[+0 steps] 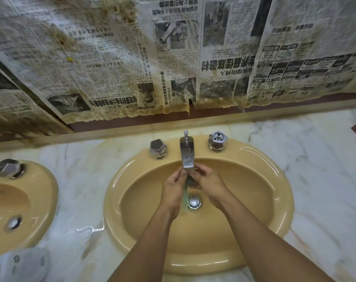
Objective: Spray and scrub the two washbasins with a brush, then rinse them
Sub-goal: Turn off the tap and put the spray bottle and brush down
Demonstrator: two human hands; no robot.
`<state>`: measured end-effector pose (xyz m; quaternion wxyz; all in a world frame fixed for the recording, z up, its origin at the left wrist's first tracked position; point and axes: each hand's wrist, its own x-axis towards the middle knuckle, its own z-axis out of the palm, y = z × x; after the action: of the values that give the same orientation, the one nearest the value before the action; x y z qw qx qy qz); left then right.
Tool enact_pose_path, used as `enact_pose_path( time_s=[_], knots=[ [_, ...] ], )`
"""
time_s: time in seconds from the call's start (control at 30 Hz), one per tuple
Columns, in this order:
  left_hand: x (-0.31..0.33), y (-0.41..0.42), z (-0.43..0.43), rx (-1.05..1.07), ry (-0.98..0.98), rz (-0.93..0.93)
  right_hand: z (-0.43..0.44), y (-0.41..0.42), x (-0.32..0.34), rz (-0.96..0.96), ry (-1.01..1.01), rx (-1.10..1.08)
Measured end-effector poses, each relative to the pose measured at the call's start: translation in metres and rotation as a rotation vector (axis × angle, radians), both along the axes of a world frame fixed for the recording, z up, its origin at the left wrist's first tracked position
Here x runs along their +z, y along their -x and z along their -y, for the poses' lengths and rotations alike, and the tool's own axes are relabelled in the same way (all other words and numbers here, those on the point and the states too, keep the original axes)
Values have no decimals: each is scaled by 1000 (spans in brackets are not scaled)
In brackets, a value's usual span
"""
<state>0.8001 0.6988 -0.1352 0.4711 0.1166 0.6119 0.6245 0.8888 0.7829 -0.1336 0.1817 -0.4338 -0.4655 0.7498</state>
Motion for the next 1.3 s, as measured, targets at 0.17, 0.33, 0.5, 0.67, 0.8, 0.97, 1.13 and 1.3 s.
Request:
enact_pose_path(
  time_s=[0.17, 0.33, 0.5, 0.67, 0.8, 0.97, 1.13, 1.3],
  knots=[
    [8, 14, 12, -90, 4, -208, -4, 1, -4, -190, 170, -116],
    [1, 12, 26, -146, -1, -240, 7, -16, -8, -181, 175, -84],
    [-3, 2, 33, -13, 44, -267, 12, -25, -8, -88, 17, -16],
    [-2, 0, 29, 80, 70, -286, 14, -19, 0, -31, -97, 12],
    [1, 5, 23, 53, 114, -266, 12, -14, -1, 30, -132, -35],
    [8, 5, 13, -23, 117, -248, 13, -18, 4, 49, -122, -141],
    [8, 10, 12, -33, 118, -245, 14, -25, 9, -28, -97, -138],
    [8, 15, 15, -78, 111, -249, 12, -24, 9, -54, -84, -3]
  ],
)
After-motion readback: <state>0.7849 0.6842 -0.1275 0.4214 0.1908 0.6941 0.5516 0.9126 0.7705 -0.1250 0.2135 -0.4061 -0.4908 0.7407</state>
